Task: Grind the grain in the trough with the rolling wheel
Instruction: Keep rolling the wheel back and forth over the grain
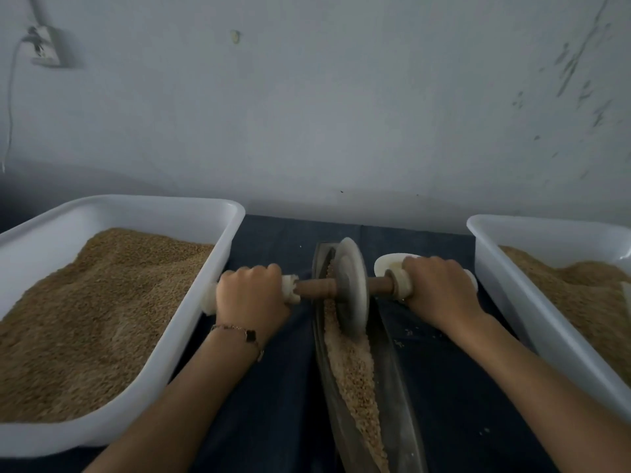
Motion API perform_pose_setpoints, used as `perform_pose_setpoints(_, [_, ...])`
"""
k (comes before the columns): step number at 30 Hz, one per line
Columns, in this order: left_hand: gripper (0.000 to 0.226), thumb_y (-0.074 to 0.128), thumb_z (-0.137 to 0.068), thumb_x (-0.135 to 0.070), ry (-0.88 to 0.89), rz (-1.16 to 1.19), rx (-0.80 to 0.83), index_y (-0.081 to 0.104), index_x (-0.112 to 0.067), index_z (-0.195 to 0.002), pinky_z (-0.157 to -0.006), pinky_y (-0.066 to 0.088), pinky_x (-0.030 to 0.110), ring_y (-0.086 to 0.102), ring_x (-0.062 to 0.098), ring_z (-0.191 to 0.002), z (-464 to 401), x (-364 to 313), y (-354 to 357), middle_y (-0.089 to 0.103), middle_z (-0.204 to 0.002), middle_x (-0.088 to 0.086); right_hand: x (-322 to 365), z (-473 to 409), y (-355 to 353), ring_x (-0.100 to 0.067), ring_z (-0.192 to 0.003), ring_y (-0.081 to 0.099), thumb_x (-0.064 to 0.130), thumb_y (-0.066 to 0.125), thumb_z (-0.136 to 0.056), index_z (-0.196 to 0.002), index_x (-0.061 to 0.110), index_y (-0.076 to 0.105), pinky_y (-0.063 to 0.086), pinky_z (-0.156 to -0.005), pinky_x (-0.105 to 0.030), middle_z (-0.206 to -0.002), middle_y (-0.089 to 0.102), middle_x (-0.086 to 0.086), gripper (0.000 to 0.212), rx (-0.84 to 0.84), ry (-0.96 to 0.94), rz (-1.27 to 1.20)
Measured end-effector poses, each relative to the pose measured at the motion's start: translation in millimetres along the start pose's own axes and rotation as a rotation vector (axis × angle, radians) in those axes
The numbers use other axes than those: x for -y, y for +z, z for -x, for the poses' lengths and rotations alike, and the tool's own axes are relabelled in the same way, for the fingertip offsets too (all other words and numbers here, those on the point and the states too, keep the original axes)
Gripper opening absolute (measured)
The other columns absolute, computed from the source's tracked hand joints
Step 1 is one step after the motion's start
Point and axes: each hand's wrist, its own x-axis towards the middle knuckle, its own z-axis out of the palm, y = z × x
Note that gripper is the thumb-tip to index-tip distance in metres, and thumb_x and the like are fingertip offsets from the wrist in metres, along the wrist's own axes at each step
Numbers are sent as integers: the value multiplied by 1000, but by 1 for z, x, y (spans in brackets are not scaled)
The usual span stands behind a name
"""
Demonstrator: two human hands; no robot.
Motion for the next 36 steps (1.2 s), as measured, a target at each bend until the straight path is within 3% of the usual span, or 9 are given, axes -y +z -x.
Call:
perform_pose_setpoints(2, [24, 63, -80, -42, 70, 4, -29, 46, -25, -83, -65, 33, 24, 44, 9, -68, 25, -1, -10, 54, -79, -8, -1, 36, -1, -21, -76, 57, 24, 69, -74, -90, 23, 59, 35, -66, -33, -85, 63, 4, 19, -55, -21, -2])
perform_pose_setpoints(5, [38, 84, -46, -22, 215, 107, -136, 50, -19, -62, -50, 35, 29, 48, 17, -48, 70, 1, -28, 52, -56, -3, -3, 92, -7, -21, -62, 56, 11, 87, -45, -77, 18, 62, 40, -58, -32, -69, 58, 3, 41, -184, -16, -104])
perform_pose_setpoints(11, [38, 79, -31, -18, 289, 146, -162, 48, -19, -52, -40, 30, 28, 45, 18, -39, 89, 9, -28, 45, -47, -5, -8, 109, -27, -22, -48, 51, 3, 86, -28, -63, 16, 61, 40, -45, -31, -58, 54, 0, 45, -238, -161, -74])
perform_pose_setpoints(14, [35, 81, -51, -31, 176, 138, -31, 51, -25, -66, -50, 34, 25, 50, 11, -52, 61, 8, -13, 51, -59, -10, -1, 79, -18, -23, -53, 55, 5, 88, -34, -68, 16, 61, 46, -47, -36, -61, 58, -1, 45, -201, -106, -71])
perform_pose_setpoints(18, [17, 58, -82, -39, -31, 105, 27, 45, -29, -82, -65, 39, 25, 51, 10, -73, 7, 9, 11, 57, -84, -11, 7, 17, -1, -27, -57, 56, 8, 84, -48, -68, 13, 58, 37, -56, -34, -62, 59, -4, 34, -267, -43, -21])
perform_pose_setpoints(23, [18, 56, -87, -41, -76, 9, -67, 48, -25, -84, -66, 36, 25, 52, 11, -73, -20, 1, 16, 55, -80, -8, 4, -27, 12, -18, -67, 42, 16, 65, -70, -74, 23, 40, 25, -64, -31, -75, 57, 3, 26, -95, 17, 39])
perform_pose_setpoints(27, [20, 57, -86, -42, 56, -58, -84, 49, -25, -92, -71, 33, 25, 49, 10, -78, 12, -8, -3, 56, -88, -8, 2, 14, 2, -19, -84, 59, 32, 58, -83, -91, 28, 54, 31, -67, -32, -84, 61, 8, 10, 11, 48, -53])
perform_pose_setpoints(31, [40, 86, -39, -21, 207, 60, -107, 54, -18, -63, -49, 37, 31, 51, 19, -49, 65, -10, -32, 53, -56, -1, 0, 81, -16, -3, -75, 48, 38, 62, -79, -84, 38, 45, 33, -67, -25, -75, 48, 16, 17, 165, 85, -31])
perform_pose_setpoints(36, [43, 80, -23, -21, 311, 112, -104, 47, -22, -51, -41, 27, 25, 46, 17, -37, 91, 0, -41, 44, -45, -5, -4, 105, -50, 2, -75, 40, 49, 56, -80, -85, 46, 34, 32, -66, -14, -80, 42, 20, 23, 425, 40, 30])
